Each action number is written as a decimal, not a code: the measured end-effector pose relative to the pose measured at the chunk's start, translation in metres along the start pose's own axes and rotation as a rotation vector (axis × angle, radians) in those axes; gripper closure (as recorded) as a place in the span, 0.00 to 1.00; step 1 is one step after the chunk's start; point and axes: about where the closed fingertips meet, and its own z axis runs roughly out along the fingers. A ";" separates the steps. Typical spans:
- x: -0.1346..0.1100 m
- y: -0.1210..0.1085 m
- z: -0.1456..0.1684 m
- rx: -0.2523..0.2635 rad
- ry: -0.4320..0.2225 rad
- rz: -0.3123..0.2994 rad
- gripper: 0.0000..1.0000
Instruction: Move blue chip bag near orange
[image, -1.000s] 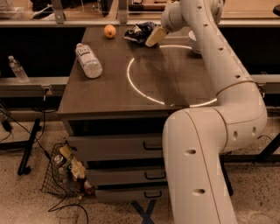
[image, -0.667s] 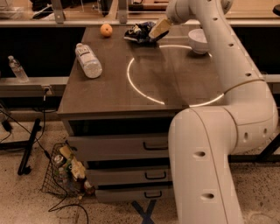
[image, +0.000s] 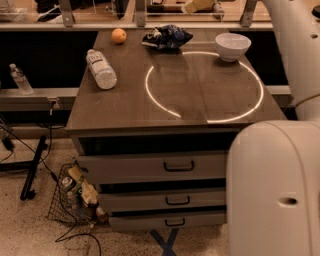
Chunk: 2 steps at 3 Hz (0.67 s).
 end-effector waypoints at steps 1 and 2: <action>-0.024 -0.023 -0.059 0.082 -0.121 0.115 0.00; -0.018 -0.008 -0.045 0.065 -0.115 0.118 0.00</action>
Offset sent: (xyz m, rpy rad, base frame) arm -0.0271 -0.0165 0.0328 0.0971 -0.0486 -0.0099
